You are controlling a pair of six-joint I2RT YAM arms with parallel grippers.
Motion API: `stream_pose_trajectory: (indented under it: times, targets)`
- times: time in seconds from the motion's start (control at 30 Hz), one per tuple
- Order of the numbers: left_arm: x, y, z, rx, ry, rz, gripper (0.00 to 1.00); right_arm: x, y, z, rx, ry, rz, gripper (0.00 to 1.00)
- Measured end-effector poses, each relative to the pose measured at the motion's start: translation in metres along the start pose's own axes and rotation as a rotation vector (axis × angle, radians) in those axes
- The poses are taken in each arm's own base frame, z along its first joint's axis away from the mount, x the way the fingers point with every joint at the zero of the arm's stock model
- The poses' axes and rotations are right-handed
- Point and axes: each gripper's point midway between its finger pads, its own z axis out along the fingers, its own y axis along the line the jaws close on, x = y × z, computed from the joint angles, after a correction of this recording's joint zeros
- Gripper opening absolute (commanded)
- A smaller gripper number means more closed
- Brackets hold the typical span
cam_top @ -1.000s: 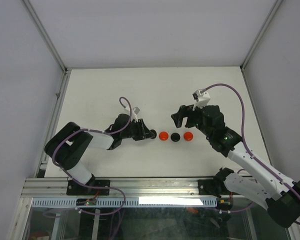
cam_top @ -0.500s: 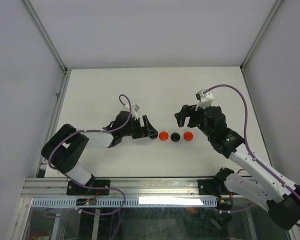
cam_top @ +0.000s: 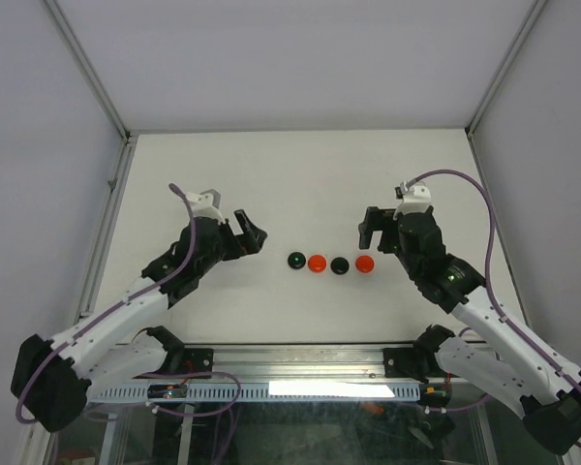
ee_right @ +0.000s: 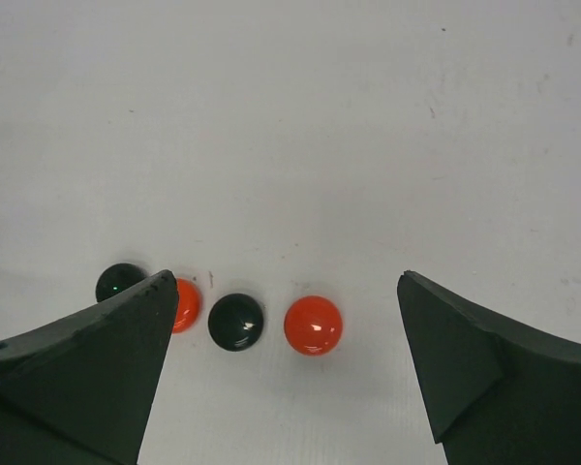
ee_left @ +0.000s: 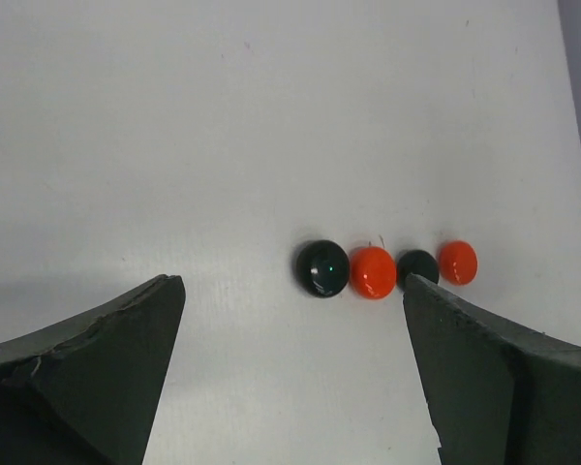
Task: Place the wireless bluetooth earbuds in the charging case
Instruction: Reset both arms
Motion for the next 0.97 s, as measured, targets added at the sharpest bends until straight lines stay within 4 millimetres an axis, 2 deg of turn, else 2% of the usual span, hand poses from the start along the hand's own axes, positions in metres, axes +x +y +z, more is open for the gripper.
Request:
stream_pose_trajectory:
  times: [0.13,0.27,0.4,0.47,0.6,0.77,0.97]
  targets:
    - [-0.047,-0.002,-0.048,-0.014,-0.176,0.013,0.99,0.001,-0.018,-0.009,0.079,-0.005,0.004,0.99]
    - [-0.087,-0.01,-0.102,0.024,-0.345,0.03,0.99,-0.008,-0.03,-0.023,0.117,-0.052,0.027,0.99]
    - [-0.118,-0.012,-0.151,0.05,-0.497,0.061,0.99,-0.021,-0.039,-0.04,0.134,-0.13,0.063,0.99]
    - [-0.127,-0.009,-0.166,0.047,-0.549,0.079,0.99,-0.028,-0.043,-0.048,0.137,-0.167,0.08,0.99]
    - [-0.13,0.001,-0.174,0.011,-0.588,0.119,0.99,-0.035,-0.047,-0.057,0.129,-0.222,0.108,0.99]
    - [-0.112,0.016,-0.157,-0.043,-0.533,0.175,0.99,-0.032,-0.047,-0.055,0.135,-0.22,0.105,0.99]
    - [-0.112,0.023,-0.154,-0.07,-0.53,0.206,0.99,-0.029,-0.047,-0.051,0.14,-0.203,0.093,0.99]
